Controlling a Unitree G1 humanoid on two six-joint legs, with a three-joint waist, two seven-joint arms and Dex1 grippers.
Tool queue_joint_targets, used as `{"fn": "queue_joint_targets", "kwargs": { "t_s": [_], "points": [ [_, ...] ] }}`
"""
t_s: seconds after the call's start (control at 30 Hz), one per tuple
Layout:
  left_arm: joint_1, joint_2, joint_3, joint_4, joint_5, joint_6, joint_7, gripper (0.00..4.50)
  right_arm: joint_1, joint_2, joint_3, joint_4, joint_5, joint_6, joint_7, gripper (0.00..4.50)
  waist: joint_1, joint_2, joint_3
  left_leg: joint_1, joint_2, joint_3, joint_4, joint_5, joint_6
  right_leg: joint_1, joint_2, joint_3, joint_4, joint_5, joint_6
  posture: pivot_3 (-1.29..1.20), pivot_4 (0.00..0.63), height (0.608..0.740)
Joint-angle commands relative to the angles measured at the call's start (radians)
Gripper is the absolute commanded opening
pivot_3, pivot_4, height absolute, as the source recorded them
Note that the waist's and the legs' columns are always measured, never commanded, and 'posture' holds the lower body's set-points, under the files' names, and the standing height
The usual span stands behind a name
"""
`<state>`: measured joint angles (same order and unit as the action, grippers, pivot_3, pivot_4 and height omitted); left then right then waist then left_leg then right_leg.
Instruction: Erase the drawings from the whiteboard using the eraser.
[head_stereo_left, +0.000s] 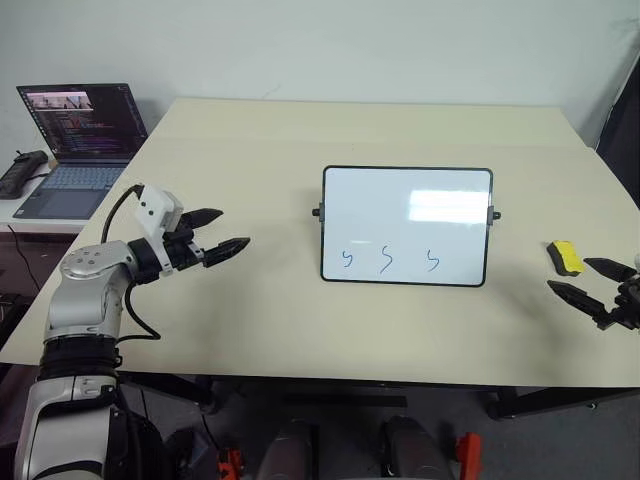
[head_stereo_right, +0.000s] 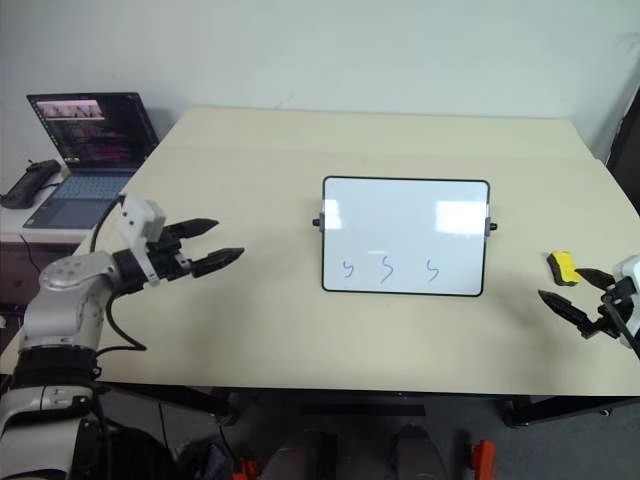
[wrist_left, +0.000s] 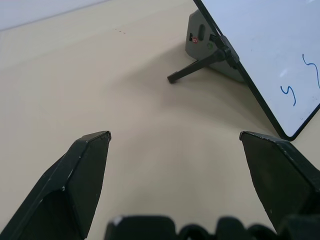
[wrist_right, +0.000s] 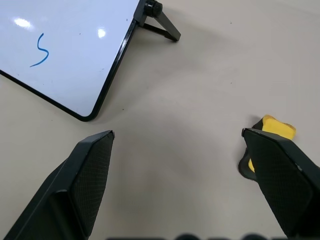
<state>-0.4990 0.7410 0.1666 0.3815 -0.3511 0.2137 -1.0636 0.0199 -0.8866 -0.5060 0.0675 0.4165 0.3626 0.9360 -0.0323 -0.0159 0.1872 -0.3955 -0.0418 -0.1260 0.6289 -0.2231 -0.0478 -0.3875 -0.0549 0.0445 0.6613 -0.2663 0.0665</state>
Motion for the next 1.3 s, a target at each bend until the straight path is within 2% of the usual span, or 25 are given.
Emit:
{"fn": "queue_joint_targets", "kwargs": {
  "t_s": [0.03,0.13,0.37,0.77,1.3],
  "points": [
    [-0.002,0.016,0.022,-0.031,-0.017,0.004,-0.012,4.5,-0.004,-0.011,-0.013,-0.025,0.012,0.004,0.0,4.48,-0.001,0.0,0.0,0.0,0.0,0.0,0.0,0.0,0.0,0.0,0.0,0.0,0.0,0.0,0.0,0.0,0.15,0.74],
    [-0.008,0.013,0.015,-0.003,-0.002,-0.02,-0.015,4.5,-0.018,-0.005,-0.001,-0.014,0.005,-0.004,-0.007,4.48,-0.001,0.0,0.0,0.0,0.0,0.0,0.0,0.0,0.0,0.0,0.0,0.0,0.0,0.0,0.0,0.0,0.15,0.74],
    [0.022,0.006,0.014,-0.097,-0.047,0.043,-0.036,4.5,-0.026,0.001,-0.012,-0.017,0.027,-0.011,0.001,4.48,-0.001,0.0,0.0,0.0,0.0,0.0,0.0,0.0,0.0,0.0,0.0,0.0,0.0,0.0,0.0,0.0,0.15,0.74],
    [0.005,-0.074,-0.064,-0.241,-0.053,0.08,-0.025,4.5,-0.028,-0.008,-0.015,-0.024,0.022,-0.003,-0.02,4.48,0.0,0.0,0.0,0.0,0.0,0.0,0.0,0.0,0.0,0.0,0.0,0.0,0.0,0.0,0.0,0.0,0.15,0.74],
    [-0.075,-0.281,-0.276,-0.397,-0.053,0.109,-0.032,4.5,-0.12,-0.004,0.011,0.077,-0.047,-0.011,-0.154,4.48,0.002,0.0,0.0,0.0,-0.001,0.0,0.002,0.0,0.0,0.001,0.0,0.001,0.0,0.001,0.001,0.0,0.15,0.74]
  ]
}}
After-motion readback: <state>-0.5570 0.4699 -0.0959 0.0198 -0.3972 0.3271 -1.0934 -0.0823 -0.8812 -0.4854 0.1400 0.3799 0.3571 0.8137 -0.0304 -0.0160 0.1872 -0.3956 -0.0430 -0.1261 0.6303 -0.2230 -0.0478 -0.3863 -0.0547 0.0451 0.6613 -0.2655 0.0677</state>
